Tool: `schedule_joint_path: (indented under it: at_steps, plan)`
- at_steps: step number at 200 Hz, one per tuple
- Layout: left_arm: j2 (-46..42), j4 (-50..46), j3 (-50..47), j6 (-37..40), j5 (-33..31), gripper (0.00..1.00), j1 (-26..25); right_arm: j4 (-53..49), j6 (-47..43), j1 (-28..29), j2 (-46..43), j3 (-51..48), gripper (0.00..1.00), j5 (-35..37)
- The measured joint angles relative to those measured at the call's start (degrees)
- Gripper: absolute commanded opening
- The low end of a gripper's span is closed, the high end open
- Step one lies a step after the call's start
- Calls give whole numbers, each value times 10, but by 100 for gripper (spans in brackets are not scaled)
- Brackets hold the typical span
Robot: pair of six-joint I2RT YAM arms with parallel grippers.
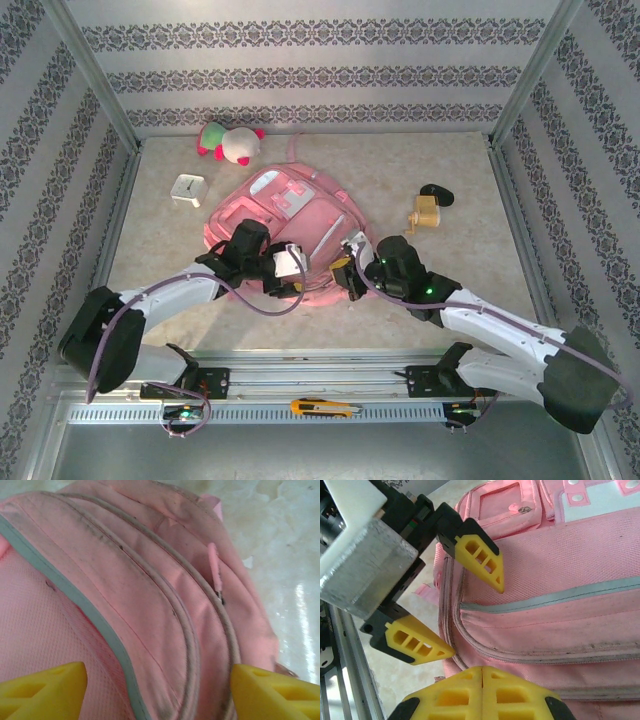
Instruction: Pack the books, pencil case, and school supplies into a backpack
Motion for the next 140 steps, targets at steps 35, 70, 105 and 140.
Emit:
schedule_joint_path:
  at_steps: [35, 70, 105, 140]
  plan:
    - [35, 38, 5, 18, -39, 77, -23, 0, 2, -1, -10, 0, 5, 6]
    - [57, 63, 5, 21, -72, 34, -35, 0, 3, -4, -19, -6, 6, 10]
    - [41, 70, 5, -6, -91, 0, -40, 0, 5, -4, -34, -14, 8, 15]
    - [-21, 46, 11, -60, -81, 0, -27, -1, 7, -8, -49, -21, 9, 26]
